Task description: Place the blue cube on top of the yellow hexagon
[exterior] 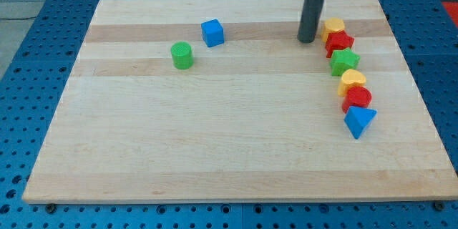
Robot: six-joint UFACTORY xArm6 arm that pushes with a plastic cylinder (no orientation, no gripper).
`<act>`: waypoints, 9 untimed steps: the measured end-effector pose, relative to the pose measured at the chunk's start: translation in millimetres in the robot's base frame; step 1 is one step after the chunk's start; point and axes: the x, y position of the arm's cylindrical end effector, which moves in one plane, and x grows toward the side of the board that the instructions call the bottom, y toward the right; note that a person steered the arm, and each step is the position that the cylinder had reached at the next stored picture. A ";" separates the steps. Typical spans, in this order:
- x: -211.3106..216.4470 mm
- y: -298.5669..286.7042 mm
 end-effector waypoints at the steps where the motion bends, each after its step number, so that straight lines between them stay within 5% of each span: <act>1: 31.4 -41.8; 3: 88.6 -173.8; 5: 82.4 -289.9; 6: 49.9 -288.4; 9: -37.7 -148.7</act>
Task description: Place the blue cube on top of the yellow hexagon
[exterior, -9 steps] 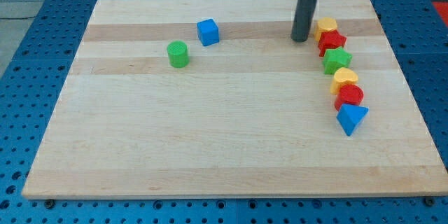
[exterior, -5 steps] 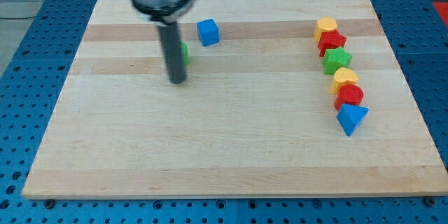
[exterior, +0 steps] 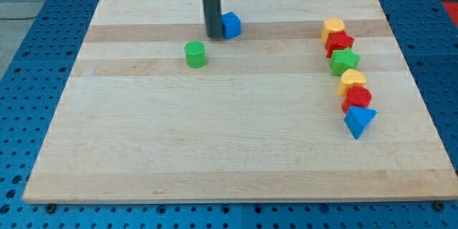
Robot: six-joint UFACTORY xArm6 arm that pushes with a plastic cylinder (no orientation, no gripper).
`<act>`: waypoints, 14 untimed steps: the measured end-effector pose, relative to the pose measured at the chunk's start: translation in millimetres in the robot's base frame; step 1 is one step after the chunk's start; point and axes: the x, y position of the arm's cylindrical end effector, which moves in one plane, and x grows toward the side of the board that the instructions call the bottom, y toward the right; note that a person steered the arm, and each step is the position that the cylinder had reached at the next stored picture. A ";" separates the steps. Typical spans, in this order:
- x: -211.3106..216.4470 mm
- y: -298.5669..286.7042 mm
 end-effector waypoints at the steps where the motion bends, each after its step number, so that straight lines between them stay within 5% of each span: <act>1: -26.7 28.7; 4: -68.9 70.8; 7: -58.8 152.9; 11: -94.9 197.6; 14: -83.0 211.3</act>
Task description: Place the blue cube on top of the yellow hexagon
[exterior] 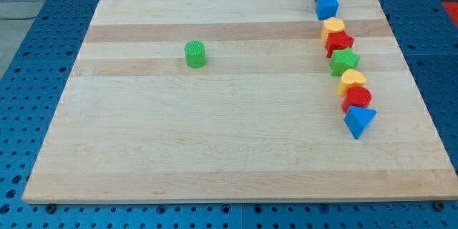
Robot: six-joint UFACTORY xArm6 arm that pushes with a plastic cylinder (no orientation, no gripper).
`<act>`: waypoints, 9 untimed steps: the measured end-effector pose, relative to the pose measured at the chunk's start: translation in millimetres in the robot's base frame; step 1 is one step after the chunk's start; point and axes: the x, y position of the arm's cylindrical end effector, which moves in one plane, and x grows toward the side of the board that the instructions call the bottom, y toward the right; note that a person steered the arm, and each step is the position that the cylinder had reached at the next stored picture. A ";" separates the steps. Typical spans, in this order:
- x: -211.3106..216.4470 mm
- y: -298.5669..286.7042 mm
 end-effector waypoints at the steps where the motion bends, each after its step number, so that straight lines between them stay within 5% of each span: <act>1: 4.9 4.8; 6: 24.1 3.6; 9: 33.9 -150.5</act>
